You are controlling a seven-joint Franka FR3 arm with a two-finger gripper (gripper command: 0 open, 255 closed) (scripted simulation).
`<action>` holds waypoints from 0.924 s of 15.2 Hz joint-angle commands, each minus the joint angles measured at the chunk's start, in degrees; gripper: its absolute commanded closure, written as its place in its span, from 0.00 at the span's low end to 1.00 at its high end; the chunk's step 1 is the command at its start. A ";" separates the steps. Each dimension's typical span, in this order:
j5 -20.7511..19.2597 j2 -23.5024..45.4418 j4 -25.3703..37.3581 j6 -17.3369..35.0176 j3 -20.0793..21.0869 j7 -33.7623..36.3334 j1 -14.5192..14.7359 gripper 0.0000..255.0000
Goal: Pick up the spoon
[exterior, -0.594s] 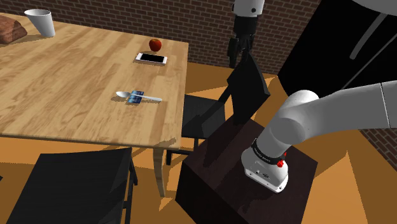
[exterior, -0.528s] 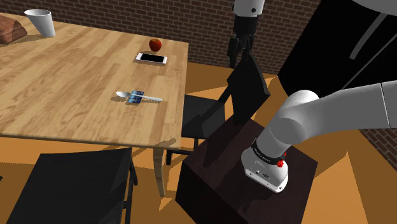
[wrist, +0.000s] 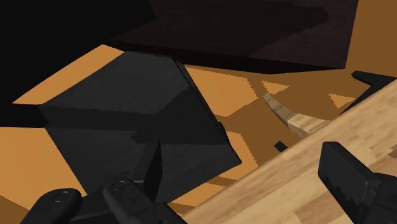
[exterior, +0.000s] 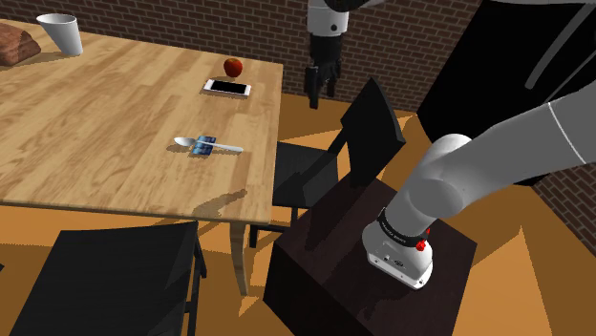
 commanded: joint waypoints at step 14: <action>-4.58 30.70 18.60 11.65 8.06 2.66 5.87 0.00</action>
